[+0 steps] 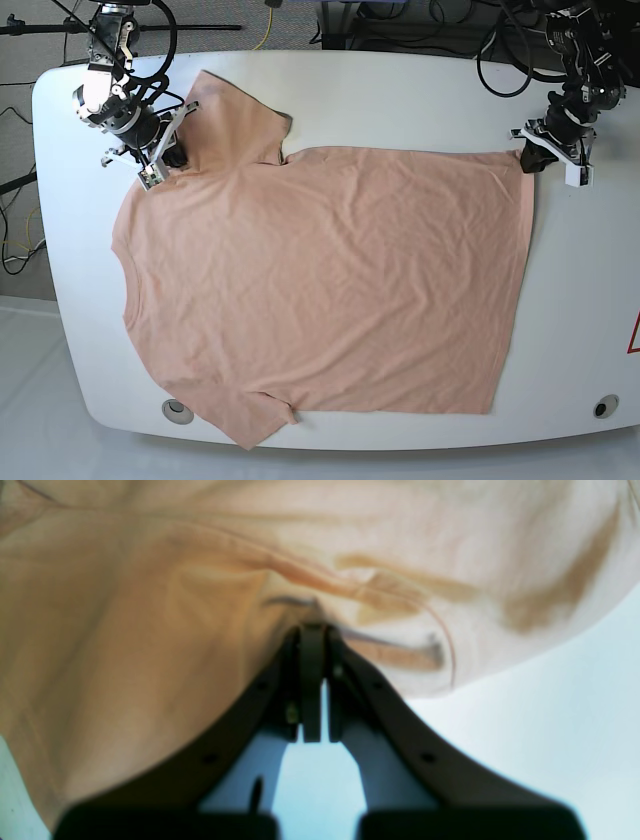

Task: Fold the T-shirt properly
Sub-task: 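Pull the shirt's shoulder edge with both grippers away from the hem, then open the right gripper and lift it off the shoulder corner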

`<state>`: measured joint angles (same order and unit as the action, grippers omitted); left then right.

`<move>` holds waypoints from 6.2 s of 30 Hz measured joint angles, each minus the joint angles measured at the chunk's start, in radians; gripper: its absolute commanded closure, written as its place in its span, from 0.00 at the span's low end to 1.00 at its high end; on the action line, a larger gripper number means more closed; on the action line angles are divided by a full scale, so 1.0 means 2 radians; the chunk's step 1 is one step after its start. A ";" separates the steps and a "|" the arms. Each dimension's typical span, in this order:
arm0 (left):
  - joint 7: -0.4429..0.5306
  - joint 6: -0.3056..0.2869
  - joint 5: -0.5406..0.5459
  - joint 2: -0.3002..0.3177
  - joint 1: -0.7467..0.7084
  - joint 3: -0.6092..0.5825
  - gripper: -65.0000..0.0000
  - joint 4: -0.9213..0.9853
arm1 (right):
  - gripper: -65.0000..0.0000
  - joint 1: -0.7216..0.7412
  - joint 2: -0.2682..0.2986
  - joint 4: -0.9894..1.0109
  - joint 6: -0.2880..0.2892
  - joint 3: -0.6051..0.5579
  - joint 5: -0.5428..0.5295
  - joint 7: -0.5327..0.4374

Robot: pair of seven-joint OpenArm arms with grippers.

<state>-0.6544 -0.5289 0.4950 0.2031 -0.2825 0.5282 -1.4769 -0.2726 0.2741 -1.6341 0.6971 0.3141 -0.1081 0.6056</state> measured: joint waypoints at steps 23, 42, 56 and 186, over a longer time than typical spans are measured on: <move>-0.013 -0.009 0.000 -0.001 -0.048 0.007 1.00 -0.077 | 1.00 -0.005 -0.007 -0.010 0.003 0.024 -0.002 0.010; -0.021 -0.011 0.008 -0.002 -0.074 0.010 1.00 -0.081 | 1.00 -0.039 0.002 -0.094 0.002 0.042 -0.017 0.026; -0.021 -0.011 0.007 0.000 -0.079 0.013 1.00 -0.062 | 1.00 -0.051 0.001 -0.087 0.001 0.037 -0.009 0.023; -0.062 -0.005 -0.021 -0.001 0.062 0.027 1.00 -0.095 | 0.48 0.036 -0.022 -0.097 0.002 0.069 -0.021 0.063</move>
<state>-0.7780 -0.5392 0.4522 0.2012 -0.1585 0.5827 -1.6672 -0.1997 0.2298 -1.8290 0.7017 0.4526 -0.1501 0.7311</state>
